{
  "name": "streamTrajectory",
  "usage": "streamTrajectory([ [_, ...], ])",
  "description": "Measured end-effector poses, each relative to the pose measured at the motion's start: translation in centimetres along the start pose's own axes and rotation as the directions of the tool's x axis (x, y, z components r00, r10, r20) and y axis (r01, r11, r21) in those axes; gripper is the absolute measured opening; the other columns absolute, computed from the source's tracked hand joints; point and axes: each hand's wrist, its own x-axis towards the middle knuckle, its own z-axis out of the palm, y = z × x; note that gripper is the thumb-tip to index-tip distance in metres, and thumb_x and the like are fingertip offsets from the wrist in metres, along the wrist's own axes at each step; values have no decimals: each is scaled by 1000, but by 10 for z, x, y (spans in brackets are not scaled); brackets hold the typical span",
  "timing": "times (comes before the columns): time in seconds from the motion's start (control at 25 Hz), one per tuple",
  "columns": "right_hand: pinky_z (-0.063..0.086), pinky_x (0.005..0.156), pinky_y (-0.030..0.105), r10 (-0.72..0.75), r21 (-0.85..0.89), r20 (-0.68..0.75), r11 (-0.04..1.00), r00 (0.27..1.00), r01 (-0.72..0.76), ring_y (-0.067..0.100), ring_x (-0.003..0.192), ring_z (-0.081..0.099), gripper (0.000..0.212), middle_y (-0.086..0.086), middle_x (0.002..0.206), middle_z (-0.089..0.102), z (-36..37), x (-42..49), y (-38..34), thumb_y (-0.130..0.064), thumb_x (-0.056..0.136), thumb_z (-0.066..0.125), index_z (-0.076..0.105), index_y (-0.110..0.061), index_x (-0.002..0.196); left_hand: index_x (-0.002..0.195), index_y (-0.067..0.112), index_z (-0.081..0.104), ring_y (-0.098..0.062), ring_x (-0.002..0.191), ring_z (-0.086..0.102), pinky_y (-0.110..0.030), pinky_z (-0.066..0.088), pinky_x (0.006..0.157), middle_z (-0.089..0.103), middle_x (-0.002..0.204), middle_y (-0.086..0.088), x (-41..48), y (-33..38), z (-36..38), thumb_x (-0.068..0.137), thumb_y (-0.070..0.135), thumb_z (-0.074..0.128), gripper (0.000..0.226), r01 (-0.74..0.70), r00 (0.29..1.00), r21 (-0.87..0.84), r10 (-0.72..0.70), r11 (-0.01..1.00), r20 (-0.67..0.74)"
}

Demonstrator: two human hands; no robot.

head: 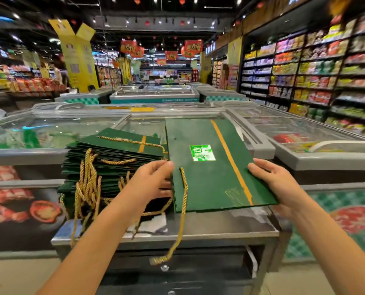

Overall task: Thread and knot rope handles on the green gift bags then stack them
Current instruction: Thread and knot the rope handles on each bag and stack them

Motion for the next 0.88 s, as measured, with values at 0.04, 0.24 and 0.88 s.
streamTrajectory([
  [0.04, 59, 56, 27, 4, -14, -13, 1000, 1000, -4, 15, 71, 74, 22, 7, 97, 78, -10, -1, 1, -14, 94, 68, 68, -11, 116, 126, 10, 61, -20, 82, 69, -28, 59, 69, 73, 107, -6, 2, -3, 7, 101, 31, 56, 33, 63, 997, -126, -58, 990, 40],
  [0.24, 65, 75, 41, 115, 74, 13, 991, 993, -115, 25, 87, 76, 32, 15, 116, 75, -39, -3, 10, -24, 99, 62, 67, -10, 127, 125, 8, 60, -29, 91, 66, -37, 61, 79, 74, 110, -17, 3, -20, 36, 97, 12, 61, 28, 113, 990, -235, -89, 965, 112],
  [0.88, 25, 32, 15, 59, 78, 22, 995, 998, -61, 20, 67, 73, 28, 8, 109, 77, -13, -46, 48, -6, 98, 59, 58, -8, 127, 119, 9, 60, -29, 103, 72, -41, 59, 87, 75, 109, -13, -10, -58, 89, 94, 4, 66, 26, 48, 996, -288, -25, 956, 81],
])
